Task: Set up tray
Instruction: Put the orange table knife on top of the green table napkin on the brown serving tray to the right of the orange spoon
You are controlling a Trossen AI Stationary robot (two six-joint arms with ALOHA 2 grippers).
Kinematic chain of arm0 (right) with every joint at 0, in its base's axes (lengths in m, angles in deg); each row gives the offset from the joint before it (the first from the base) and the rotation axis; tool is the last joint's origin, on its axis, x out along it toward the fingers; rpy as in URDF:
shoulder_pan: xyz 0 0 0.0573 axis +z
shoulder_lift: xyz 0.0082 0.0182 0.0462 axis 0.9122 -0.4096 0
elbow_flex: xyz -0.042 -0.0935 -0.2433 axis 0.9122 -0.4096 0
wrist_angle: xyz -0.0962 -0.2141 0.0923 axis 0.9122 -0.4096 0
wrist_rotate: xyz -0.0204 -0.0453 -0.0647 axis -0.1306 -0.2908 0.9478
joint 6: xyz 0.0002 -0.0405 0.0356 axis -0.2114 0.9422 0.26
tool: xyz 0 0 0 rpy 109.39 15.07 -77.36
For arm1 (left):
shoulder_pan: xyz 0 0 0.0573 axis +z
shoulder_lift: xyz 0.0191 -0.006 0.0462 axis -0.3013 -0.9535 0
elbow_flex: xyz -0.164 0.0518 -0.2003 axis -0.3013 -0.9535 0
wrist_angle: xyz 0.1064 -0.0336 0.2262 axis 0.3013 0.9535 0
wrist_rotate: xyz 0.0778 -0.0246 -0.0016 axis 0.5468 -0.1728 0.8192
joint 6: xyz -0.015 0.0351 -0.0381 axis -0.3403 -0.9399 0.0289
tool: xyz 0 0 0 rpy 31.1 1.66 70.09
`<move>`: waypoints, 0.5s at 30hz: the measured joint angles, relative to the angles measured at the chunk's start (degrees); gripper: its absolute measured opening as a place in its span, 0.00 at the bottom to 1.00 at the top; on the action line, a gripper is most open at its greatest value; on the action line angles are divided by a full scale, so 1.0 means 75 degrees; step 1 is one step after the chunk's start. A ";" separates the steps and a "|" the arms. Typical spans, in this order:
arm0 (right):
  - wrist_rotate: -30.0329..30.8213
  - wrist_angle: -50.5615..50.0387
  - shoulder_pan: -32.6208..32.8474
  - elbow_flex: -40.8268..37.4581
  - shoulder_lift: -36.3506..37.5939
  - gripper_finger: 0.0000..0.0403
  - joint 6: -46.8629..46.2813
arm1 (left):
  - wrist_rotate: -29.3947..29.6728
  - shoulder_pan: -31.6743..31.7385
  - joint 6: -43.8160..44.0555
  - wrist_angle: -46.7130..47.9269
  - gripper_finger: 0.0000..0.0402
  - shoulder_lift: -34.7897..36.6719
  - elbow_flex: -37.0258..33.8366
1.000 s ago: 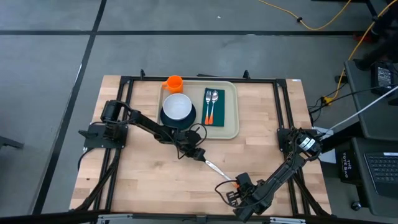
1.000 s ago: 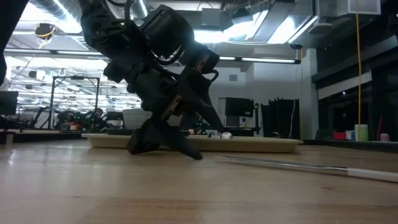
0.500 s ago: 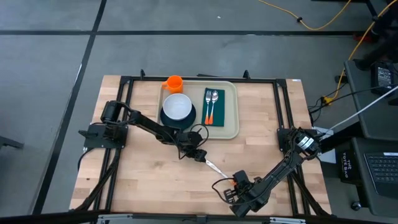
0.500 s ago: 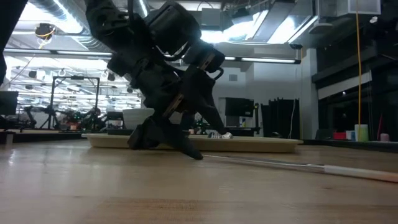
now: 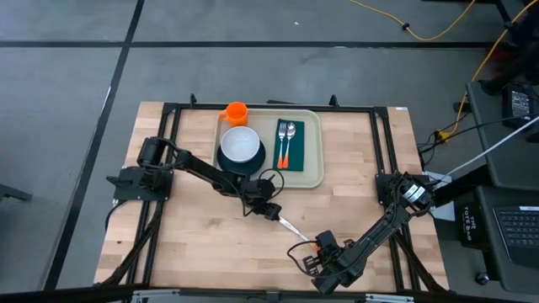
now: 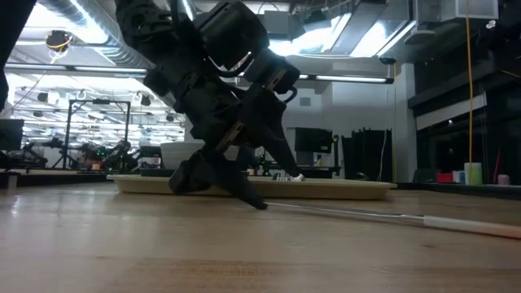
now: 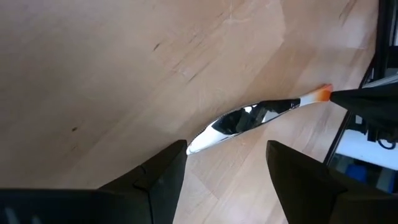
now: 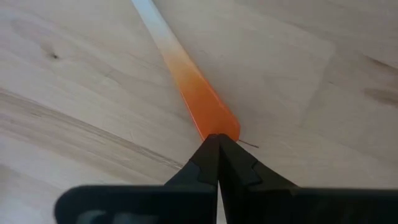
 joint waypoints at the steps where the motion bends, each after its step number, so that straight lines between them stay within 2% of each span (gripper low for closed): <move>1: 0.0000 0.0000 0.0000 0.0000 0.0000 0.01 -0.0001 | -0.0022 -0.0006 -0.0002 -0.0057 0.54 -0.0002 -0.0003; 15: -0.0023 0.0006 0.0009 0.0000 0.0000 0.01 -0.0003 | -0.0246 -0.0104 -0.0369 -0.0389 0.54 -0.0023 -0.0023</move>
